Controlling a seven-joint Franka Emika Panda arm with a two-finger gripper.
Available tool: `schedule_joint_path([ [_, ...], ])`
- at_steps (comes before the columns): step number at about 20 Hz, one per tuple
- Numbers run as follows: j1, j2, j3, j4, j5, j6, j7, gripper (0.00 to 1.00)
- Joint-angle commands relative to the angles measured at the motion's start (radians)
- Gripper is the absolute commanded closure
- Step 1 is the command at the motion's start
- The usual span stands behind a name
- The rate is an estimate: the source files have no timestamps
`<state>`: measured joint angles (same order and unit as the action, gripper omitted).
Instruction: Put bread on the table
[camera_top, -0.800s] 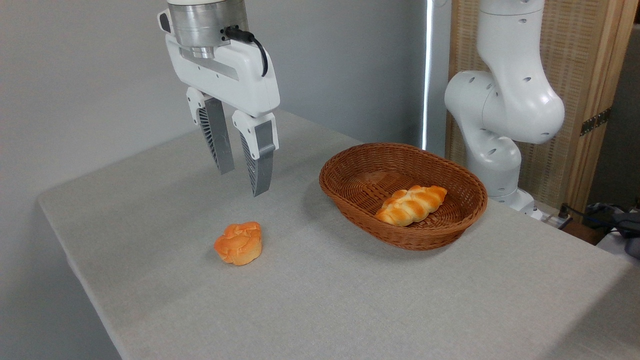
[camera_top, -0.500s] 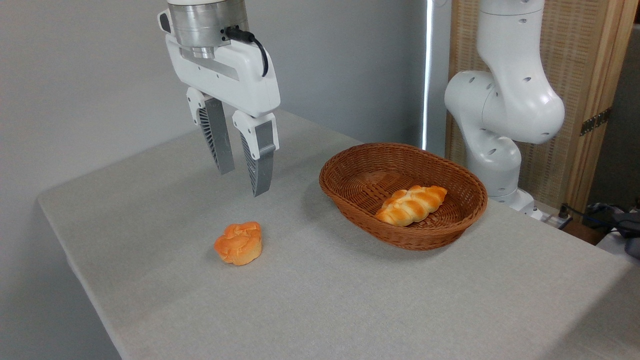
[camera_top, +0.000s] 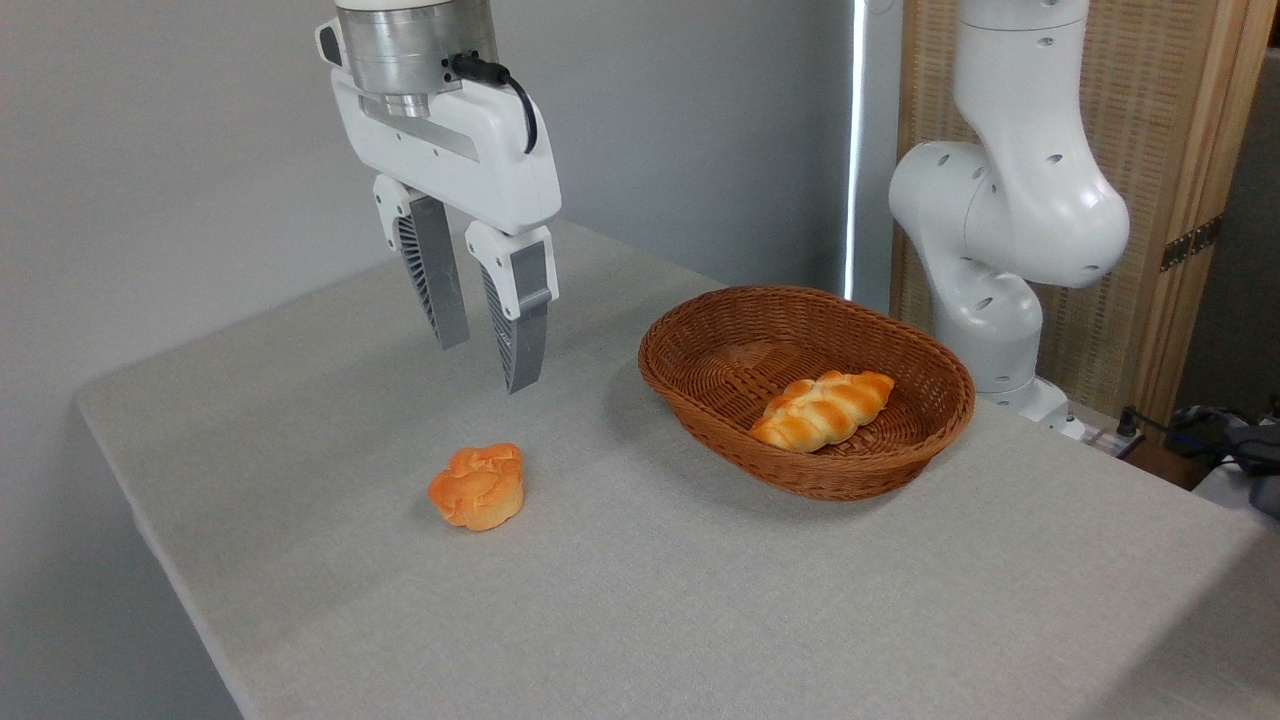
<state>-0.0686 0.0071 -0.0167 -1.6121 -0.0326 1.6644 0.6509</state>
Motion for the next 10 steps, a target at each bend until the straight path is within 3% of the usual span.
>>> schedule_joint_path([
  [1,0.007,-0.025,-0.006,-0.022,0.013,-0.008,-0.010,0.00],
  [10,0.009,-0.030,-0.006,-0.023,0.013,-0.009,-0.010,0.00],
])
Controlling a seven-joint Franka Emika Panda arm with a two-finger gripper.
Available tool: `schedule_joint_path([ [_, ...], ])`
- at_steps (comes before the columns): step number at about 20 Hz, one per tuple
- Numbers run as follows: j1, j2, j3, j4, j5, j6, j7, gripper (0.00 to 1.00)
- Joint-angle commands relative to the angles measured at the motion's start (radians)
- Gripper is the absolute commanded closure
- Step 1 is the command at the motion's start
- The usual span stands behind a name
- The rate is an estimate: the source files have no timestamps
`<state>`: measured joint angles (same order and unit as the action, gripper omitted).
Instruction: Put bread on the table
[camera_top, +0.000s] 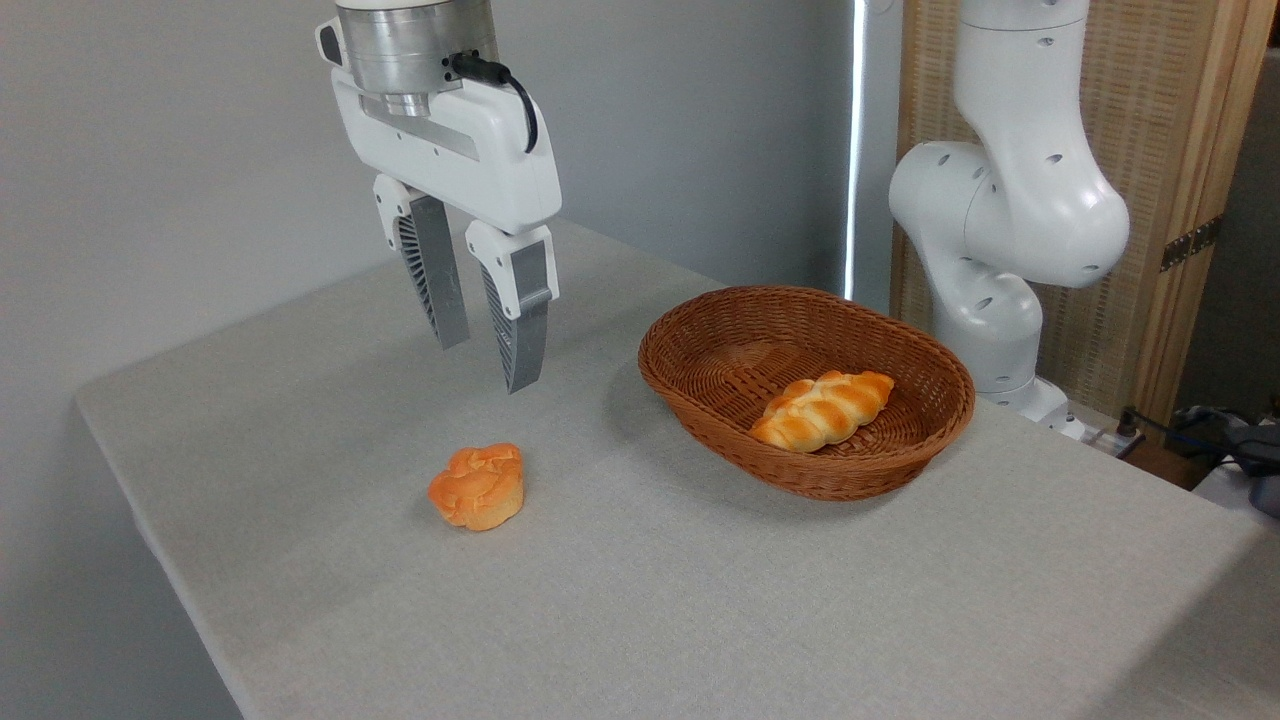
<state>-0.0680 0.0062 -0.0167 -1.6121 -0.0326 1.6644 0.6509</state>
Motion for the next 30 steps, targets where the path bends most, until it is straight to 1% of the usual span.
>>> schedule_joint_path([
  [1,0.008,-0.032,-0.006,-0.023,0.013,-0.009,-0.011,0.00],
  [4,0.008,-0.035,-0.005,-0.025,0.013,-0.015,-0.010,0.00],
  [8,0.008,-0.069,-0.005,-0.066,0.014,-0.015,-0.002,0.00],
  [13,0.005,-0.187,0.009,-0.218,0.014,-0.008,0.012,0.00],
  [15,0.004,-0.245,0.011,-0.288,0.014,-0.005,0.061,0.00],
  [16,-0.001,-0.277,0.024,-0.326,0.014,-0.003,0.100,0.00],
  [18,-0.035,-0.339,0.070,-0.399,0.014,-0.008,0.182,0.00],
  [20,-0.065,-0.379,0.098,-0.442,0.014,-0.014,0.225,0.00],
  [24,-0.174,-0.504,0.187,-0.593,0.014,-0.014,0.301,0.00],
  [25,-0.206,-0.540,0.219,-0.639,0.014,-0.014,0.314,0.00],
  [26,-0.231,-0.567,0.234,-0.675,0.014,-0.014,0.322,0.00],
  [27,-0.246,-0.589,0.238,-0.710,0.014,-0.014,0.323,0.00],
  [30,-0.253,-0.647,0.238,-0.811,0.016,-0.012,0.325,0.00],
])
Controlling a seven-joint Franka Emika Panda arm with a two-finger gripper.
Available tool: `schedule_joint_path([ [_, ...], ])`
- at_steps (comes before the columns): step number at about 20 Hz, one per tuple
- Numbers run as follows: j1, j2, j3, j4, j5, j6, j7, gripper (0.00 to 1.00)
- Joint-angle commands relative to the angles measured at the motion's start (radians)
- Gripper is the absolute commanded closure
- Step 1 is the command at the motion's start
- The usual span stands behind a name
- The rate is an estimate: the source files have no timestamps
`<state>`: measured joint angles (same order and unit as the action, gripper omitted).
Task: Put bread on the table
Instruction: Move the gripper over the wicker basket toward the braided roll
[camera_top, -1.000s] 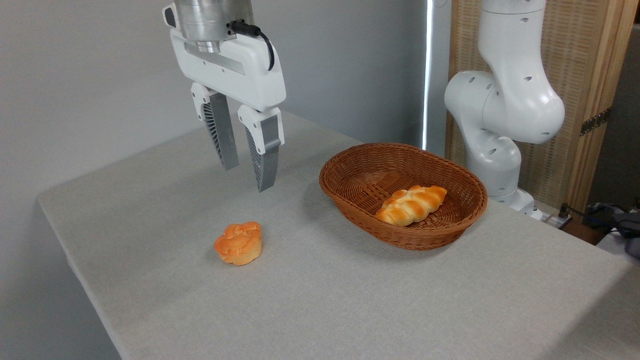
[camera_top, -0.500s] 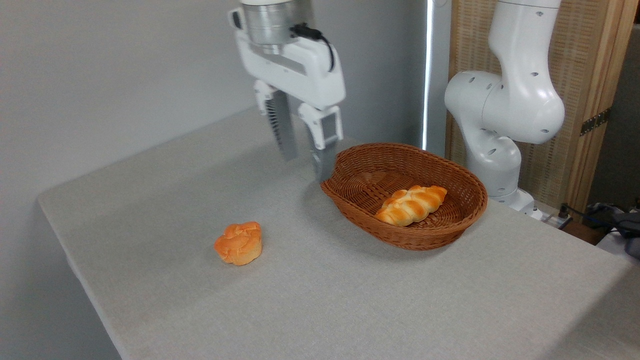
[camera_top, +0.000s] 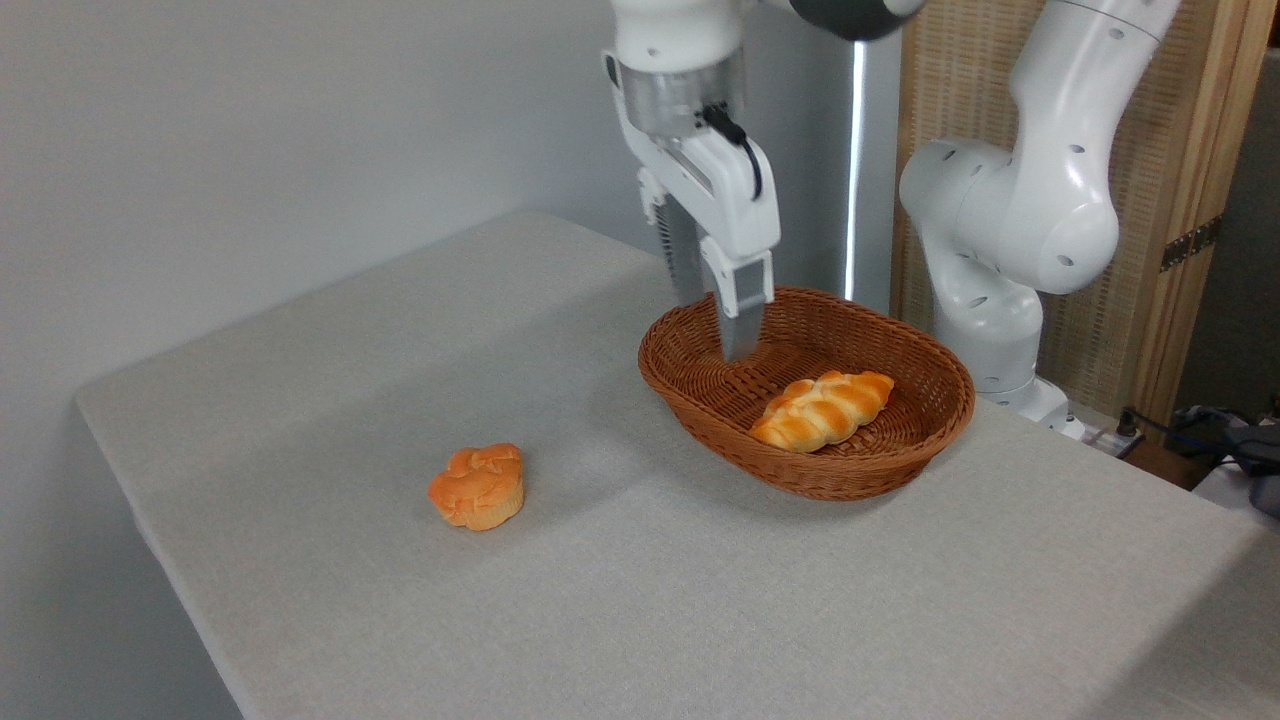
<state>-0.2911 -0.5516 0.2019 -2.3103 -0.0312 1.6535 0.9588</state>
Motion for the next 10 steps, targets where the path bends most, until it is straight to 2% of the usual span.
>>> schedule_joint_path([
  [1,-0.033,-0.099,0.019,-0.136,0.020,-0.003,0.020,0.00],
  [5,-0.040,-0.096,0.019,-0.192,0.089,-0.003,0.026,0.00],
  [8,-0.039,-0.091,0.019,-0.218,0.154,-0.001,0.080,0.00],
  [10,-0.039,-0.088,0.019,-0.225,0.168,0.006,0.087,0.00],
])
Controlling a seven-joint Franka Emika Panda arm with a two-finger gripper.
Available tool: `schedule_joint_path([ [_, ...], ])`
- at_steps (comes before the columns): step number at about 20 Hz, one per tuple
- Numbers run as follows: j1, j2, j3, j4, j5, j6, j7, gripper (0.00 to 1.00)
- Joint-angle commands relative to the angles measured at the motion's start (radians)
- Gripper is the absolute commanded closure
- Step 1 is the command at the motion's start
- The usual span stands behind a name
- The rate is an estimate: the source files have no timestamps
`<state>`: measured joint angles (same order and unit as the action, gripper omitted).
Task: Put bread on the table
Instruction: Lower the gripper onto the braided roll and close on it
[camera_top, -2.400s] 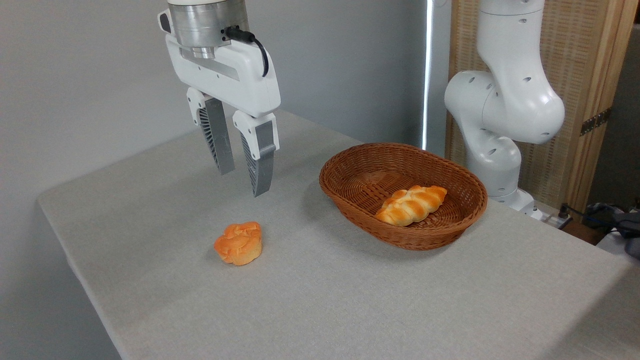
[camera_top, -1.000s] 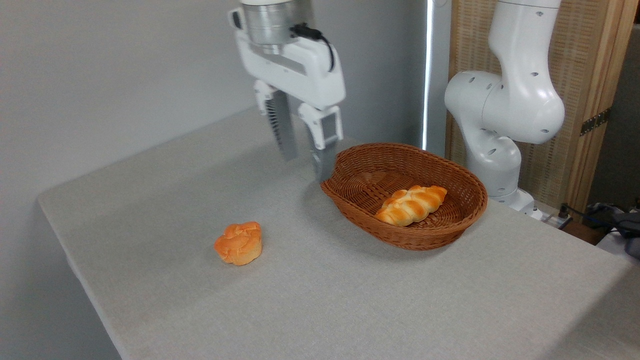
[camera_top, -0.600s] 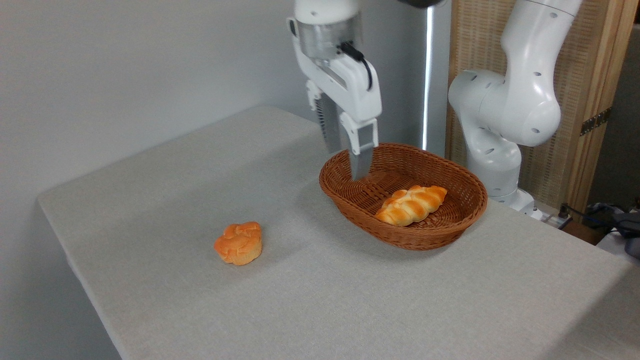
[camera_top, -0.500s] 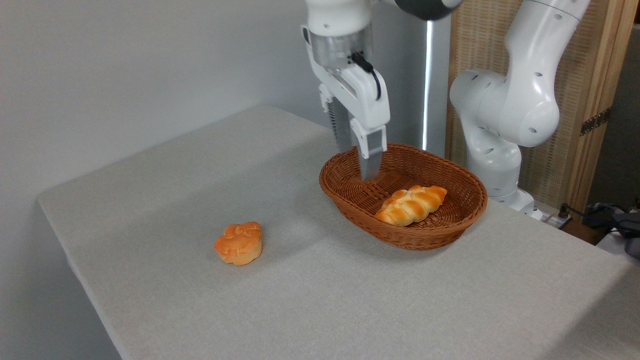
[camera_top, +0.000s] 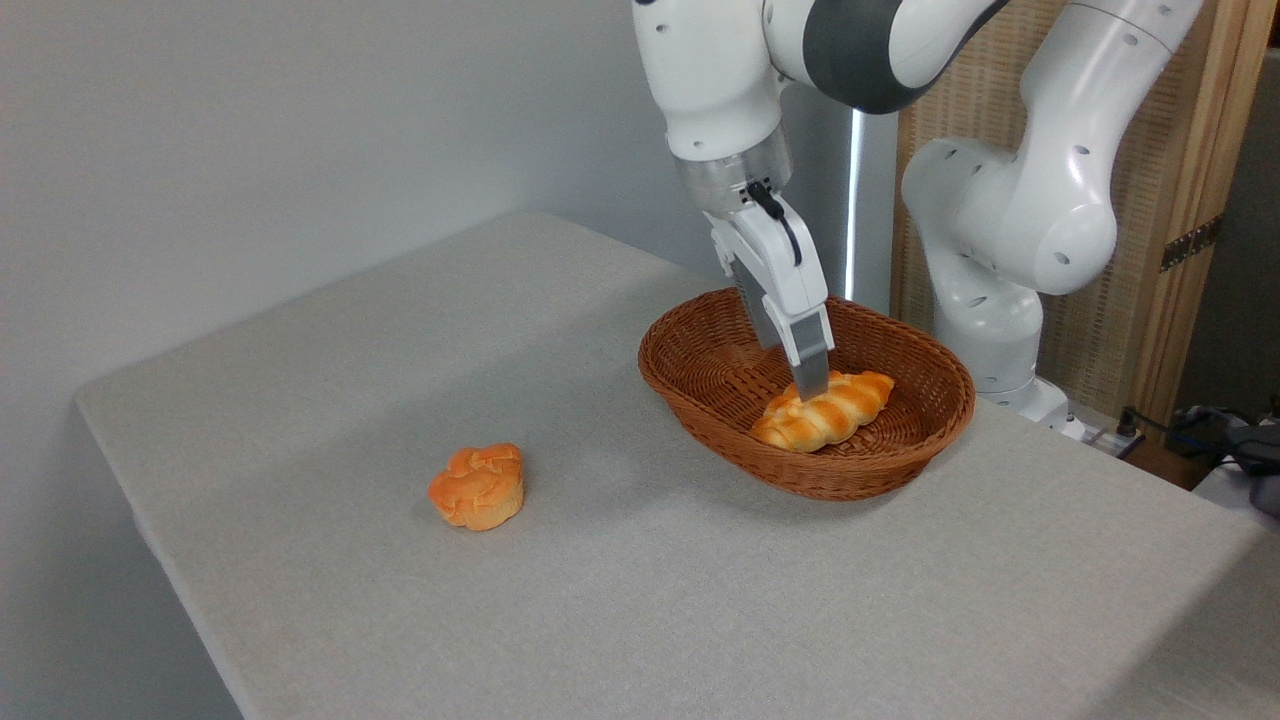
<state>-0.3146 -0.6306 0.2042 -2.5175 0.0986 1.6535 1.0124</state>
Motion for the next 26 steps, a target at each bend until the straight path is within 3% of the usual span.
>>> schedule_joint_path([
  [1,-0.015,-0.008,0.017,-0.027,0.038,0.012,0.034,0.00],
  [13,-0.015,0.003,0.017,-0.103,0.058,0.074,0.034,0.02],
  [17,-0.015,0.003,0.017,-0.107,0.070,0.074,0.034,0.15],
  [18,-0.015,0.005,0.017,-0.106,0.070,0.074,0.034,0.24],
  [21,-0.015,0.006,0.017,-0.106,0.070,0.074,0.035,0.36],
  [26,-0.015,0.008,0.017,-0.106,0.070,0.074,0.035,0.40],
])
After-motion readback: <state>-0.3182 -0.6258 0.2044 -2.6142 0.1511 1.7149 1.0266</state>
